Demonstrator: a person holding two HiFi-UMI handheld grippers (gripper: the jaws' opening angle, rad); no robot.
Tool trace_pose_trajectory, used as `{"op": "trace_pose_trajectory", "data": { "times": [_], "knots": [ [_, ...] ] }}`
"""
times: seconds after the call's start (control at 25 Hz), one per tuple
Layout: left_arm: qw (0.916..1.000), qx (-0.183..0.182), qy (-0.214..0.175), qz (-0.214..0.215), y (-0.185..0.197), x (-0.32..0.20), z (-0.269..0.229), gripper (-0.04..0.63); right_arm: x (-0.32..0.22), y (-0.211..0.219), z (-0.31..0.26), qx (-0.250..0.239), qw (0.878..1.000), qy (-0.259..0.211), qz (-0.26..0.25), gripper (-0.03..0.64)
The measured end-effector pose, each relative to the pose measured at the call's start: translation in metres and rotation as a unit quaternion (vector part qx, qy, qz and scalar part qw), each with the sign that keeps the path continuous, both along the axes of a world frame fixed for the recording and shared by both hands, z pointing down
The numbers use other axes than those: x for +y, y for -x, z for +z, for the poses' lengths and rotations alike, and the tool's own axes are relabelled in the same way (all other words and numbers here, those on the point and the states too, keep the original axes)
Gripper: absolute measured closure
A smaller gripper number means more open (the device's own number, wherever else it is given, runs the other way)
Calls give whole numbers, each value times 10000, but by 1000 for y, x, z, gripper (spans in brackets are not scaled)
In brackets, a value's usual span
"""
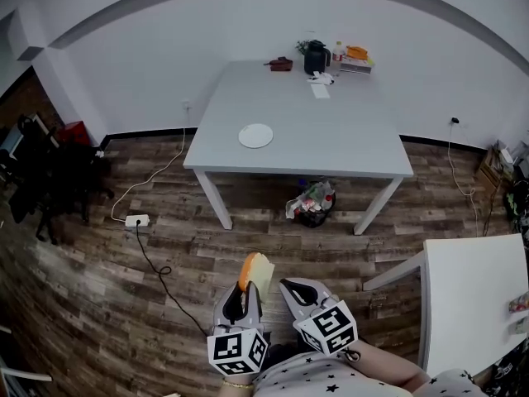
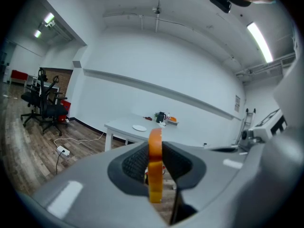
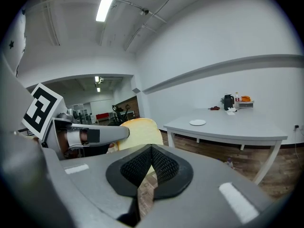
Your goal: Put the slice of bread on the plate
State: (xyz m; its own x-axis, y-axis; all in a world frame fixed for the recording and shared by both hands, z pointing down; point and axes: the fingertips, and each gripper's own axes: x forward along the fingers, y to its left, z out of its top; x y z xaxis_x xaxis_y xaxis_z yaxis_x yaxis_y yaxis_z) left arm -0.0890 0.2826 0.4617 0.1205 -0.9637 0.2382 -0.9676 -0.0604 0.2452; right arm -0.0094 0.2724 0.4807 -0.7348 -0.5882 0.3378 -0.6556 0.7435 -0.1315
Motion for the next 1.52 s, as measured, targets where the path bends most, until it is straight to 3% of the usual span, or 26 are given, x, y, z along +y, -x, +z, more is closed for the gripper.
{"op": "trace_pose_trajectory", "data": {
  "times": [0.36, 0.76, 1.12, 1.52],
  "knots": [
    [9996, 210, -75, -189, 8, -119, -8, 508, -129, 12, -21, -28, 9993, -260, -271, 618],
    [9992, 135, -175, -318, 1, -254, -20, 508, -266, 1, -31, -15, 9984, -393, -400, 618],
    [9992, 174, -36, -351, -4, -313, -11, 508, -323, -1, -22, -16, 9986, -264, -461, 618],
    [9990, 297, 85, -309, 17, -381, 0, 507, -386, 13, -10, 43, 9991, -161, -402, 618]
  ]
}}
